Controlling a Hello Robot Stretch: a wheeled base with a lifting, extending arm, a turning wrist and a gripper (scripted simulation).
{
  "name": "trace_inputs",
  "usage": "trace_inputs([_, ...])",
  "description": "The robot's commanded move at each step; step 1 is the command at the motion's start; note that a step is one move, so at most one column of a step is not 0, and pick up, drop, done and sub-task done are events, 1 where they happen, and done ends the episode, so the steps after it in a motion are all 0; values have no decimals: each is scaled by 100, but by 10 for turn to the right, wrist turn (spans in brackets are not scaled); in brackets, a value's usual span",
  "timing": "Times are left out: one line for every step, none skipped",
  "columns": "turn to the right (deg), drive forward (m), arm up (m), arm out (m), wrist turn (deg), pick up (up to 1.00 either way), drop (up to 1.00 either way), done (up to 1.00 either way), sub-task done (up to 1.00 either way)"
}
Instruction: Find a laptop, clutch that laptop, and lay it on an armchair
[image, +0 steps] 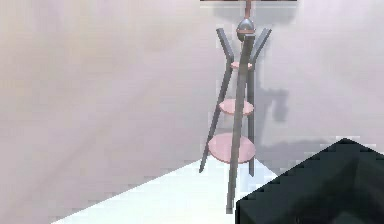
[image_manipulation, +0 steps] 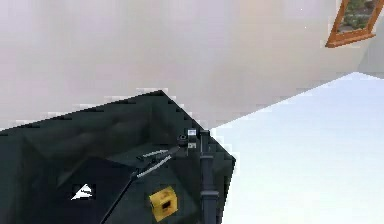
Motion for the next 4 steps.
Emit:
trace_inputs([0,0,0,0,0,0,100,0,0])
trace_inputs([0,0,10,0,0,0,0,0,0])
trace_inputs([0,0,0,-8,0,0,0,0,0])
trace_inputs([0,0,0,0,0,0,0,100,0])
